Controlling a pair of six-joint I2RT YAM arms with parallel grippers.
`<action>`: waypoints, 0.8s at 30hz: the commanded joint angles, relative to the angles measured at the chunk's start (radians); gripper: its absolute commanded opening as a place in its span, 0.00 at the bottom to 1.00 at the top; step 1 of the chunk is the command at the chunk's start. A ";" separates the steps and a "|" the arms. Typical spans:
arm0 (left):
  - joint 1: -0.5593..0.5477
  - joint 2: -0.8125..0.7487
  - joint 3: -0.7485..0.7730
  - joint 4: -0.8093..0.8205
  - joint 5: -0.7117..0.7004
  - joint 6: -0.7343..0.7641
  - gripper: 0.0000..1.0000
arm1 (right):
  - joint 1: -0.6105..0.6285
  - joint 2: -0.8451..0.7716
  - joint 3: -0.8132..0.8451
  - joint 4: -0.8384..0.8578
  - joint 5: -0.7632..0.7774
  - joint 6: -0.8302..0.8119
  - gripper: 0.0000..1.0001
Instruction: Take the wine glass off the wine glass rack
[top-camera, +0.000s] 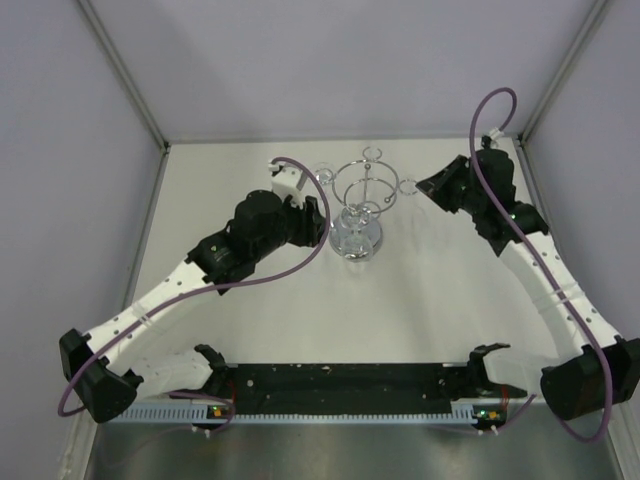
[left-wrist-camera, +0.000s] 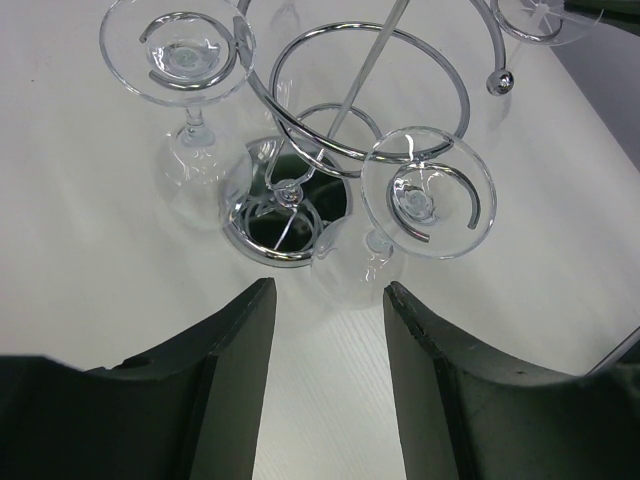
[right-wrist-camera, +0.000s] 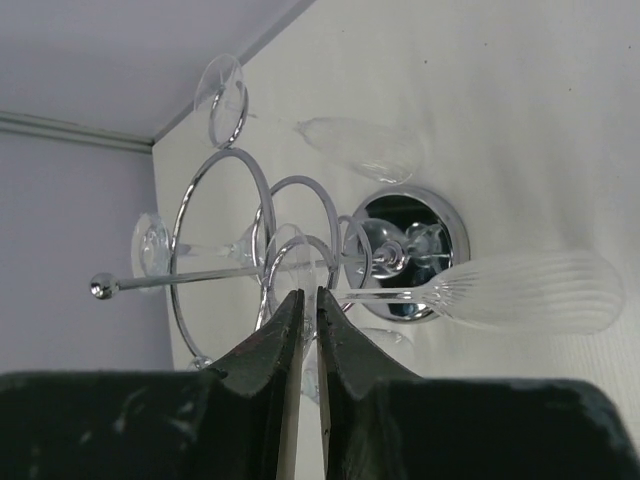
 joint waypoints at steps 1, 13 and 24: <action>-0.003 -0.017 -0.003 0.041 0.006 -0.010 0.53 | -0.007 -0.064 0.001 0.019 0.022 -0.004 0.06; -0.005 -0.015 -0.002 0.042 0.011 -0.018 0.53 | -0.007 -0.150 -0.001 -0.021 0.085 -0.029 0.00; -0.003 0.018 0.079 -0.016 0.132 -0.070 0.54 | -0.007 -0.248 0.019 -0.067 -0.152 -0.191 0.00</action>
